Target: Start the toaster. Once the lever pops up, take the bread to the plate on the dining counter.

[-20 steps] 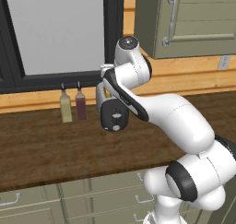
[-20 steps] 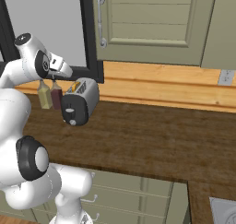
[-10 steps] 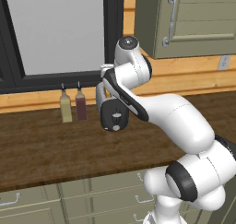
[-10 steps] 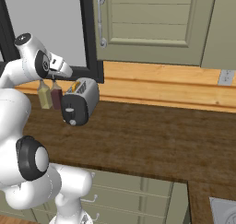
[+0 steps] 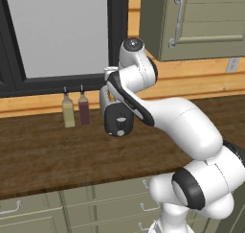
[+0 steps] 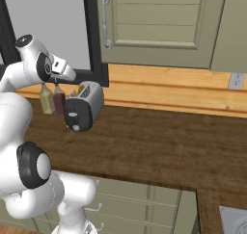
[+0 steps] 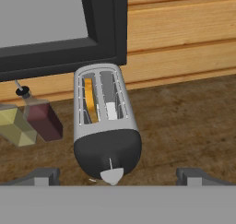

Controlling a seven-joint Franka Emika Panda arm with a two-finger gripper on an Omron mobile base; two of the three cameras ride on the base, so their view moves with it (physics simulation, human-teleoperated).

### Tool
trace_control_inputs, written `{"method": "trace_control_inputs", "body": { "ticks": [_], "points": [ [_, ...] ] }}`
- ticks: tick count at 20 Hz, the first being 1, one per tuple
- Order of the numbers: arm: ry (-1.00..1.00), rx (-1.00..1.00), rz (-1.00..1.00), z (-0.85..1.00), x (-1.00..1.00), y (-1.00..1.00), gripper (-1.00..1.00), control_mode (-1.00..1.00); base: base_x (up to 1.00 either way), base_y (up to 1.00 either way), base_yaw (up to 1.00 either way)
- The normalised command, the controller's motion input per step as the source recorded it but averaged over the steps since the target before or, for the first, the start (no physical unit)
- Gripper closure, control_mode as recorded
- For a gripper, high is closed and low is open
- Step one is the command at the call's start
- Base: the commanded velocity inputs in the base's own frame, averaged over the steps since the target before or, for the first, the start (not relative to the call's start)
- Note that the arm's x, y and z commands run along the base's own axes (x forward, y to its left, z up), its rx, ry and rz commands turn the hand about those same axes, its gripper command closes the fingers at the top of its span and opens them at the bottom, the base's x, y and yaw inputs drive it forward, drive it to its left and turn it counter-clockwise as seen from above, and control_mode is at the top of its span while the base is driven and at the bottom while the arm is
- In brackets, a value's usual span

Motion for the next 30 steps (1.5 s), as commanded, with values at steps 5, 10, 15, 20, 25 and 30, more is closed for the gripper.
{"method": "trace_control_inputs", "body": {
  "ticks": [5, 10, 15, 20, 25, 30],
  "points": [
    [0.0, 0.0, 0.0, 0.0, 0.0, 0.0, -1.0, -1.0, 0.0, 0.0, 0.0],
    [0.0, 0.0, 0.0, 0.0, 0.0, 0.0, -1.0, -1.0, 0.0, 0.0, 0.0],
    [0.0, 0.0, 0.0, 0.0, 0.0, 0.0, -1.0, -1.0, 0.0, 0.0, 0.0],
    [0.0, 0.0, 0.0, 0.0, 0.0, 0.0, -1.0, -1.0, 0.0, 0.0, 0.0],
    [0.0, 0.0, 0.0, 0.0, 0.0, 0.0, -1.0, -1.0, 0.0, 0.0, 0.0],
    [0.0, 0.0, 0.0, 0.0, 0.0, 0.0, -1.0, -1.0, 0.0, 0.0, 0.0]
  ]
}}
